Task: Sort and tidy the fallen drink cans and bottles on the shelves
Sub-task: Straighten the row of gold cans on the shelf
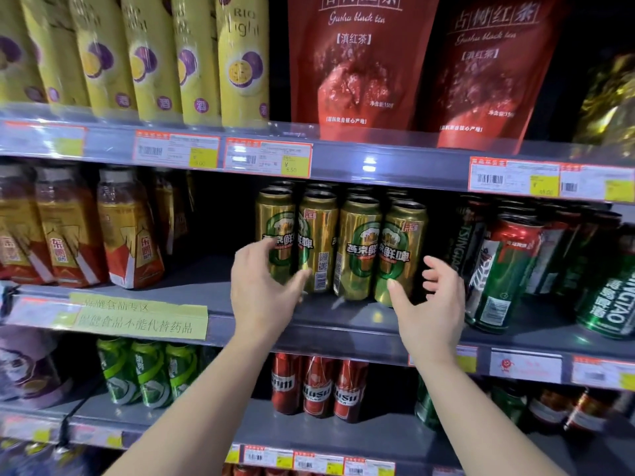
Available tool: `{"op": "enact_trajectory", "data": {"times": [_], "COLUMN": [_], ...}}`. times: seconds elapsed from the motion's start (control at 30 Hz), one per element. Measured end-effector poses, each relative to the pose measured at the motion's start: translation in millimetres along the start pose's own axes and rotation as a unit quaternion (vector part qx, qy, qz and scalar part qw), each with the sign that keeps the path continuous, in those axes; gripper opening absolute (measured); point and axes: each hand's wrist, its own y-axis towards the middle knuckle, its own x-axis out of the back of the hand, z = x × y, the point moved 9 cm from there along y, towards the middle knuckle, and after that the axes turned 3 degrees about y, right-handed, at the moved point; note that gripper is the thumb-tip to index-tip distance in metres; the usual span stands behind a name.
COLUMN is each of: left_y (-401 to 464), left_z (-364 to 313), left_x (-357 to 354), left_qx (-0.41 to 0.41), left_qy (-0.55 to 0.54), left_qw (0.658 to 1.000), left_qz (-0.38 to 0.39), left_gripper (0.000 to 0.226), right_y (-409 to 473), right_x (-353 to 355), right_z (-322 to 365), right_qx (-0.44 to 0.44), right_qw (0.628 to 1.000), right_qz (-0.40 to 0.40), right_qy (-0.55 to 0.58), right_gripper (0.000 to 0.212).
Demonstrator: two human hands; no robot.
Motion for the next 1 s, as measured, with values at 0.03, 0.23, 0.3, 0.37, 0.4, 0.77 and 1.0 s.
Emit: {"op": "enact_trajectory", "data": {"times": [0.03,0.23,0.3,0.37,0.4,0.77,1.0], "left_y": [-4,-16,-20,-22,-23,-14,-9], "left_z": [-6,-2,-3,-4,-5,5,11], "left_x": [-5,-35,-38,-39,-38,-53,-52], "left_qx": [-0.008,0.022,-0.008,-0.024,-0.027,0.01,0.06], "left_qy": [0.001,0.041,0.098,0.116,0.116,0.125,0.087], "left_qw": [1.0,0.984,0.977,0.976,0.977,0.963,0.968], "left_qz": [0.02,0.172,0.189,0.184,0.179,0.237,0.228], "left_gripper": [0.06,0.041,0.038,0.033,0.031,0.055,0.052], "right_y": [-1,36,53,50,44,39,38], "right_x": [-2,-1,3,-10,-18,-34,-37], "right_z": [10,50,28,2,-10,-47,-42], "right_qx": [0.027,0.06,-0.042,-0.117,-0.136,-0.136,-0.127], "right_qw": [1.0,0.996,0.993,0.97,0.958,0.955,0.945], "right_qz": [0.004,0.008,0.035,0.123,0.165,0.253,0.3], "right_qy": [0.003,-0.064,-0.103,-0.173,-0.192,-0.069,-0.034], "right_gripper": [0.055,0.062,0.085,0.1,0.1,0.092,0.07]}}
